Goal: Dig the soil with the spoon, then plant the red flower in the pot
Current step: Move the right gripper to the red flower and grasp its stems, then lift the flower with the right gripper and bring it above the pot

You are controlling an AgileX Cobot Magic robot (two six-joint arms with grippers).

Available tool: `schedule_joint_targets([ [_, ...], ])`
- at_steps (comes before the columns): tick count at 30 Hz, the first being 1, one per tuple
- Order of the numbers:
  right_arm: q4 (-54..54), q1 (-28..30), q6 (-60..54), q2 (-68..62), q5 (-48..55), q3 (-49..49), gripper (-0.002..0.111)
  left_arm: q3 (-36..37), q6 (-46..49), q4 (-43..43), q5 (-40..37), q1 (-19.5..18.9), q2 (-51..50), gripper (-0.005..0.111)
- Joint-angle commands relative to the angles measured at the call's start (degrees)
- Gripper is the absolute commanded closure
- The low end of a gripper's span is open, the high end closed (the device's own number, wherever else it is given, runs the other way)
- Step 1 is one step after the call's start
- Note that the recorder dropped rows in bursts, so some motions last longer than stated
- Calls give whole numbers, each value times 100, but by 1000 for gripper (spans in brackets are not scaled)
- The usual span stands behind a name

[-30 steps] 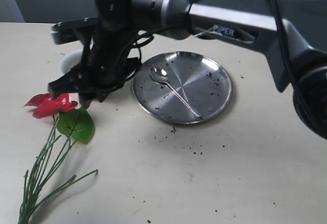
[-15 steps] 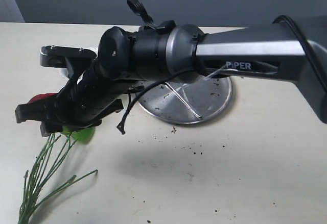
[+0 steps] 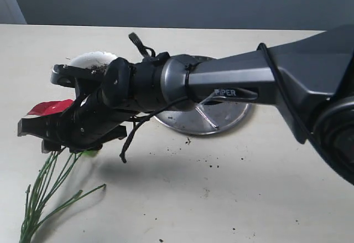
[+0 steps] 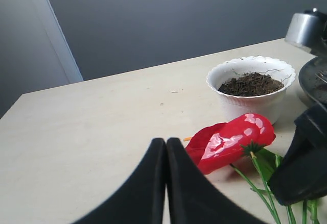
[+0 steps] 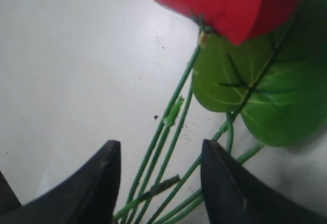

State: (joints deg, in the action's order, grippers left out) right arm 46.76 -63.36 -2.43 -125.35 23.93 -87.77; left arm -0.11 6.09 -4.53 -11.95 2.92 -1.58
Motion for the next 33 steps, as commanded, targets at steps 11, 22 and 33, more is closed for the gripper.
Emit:
schedule_joint_targets([
  [11,667,-3,-232,-319,-274,5,61,11,-28,49,42,9,24,106],
  [22,755,-7,-472,-319,-250,-332,108,11,-28,49,42,9,24,106],
  [33,778,-7,-1115,-319,149,-937,108,11,-28,49,31,9,24,106],
])
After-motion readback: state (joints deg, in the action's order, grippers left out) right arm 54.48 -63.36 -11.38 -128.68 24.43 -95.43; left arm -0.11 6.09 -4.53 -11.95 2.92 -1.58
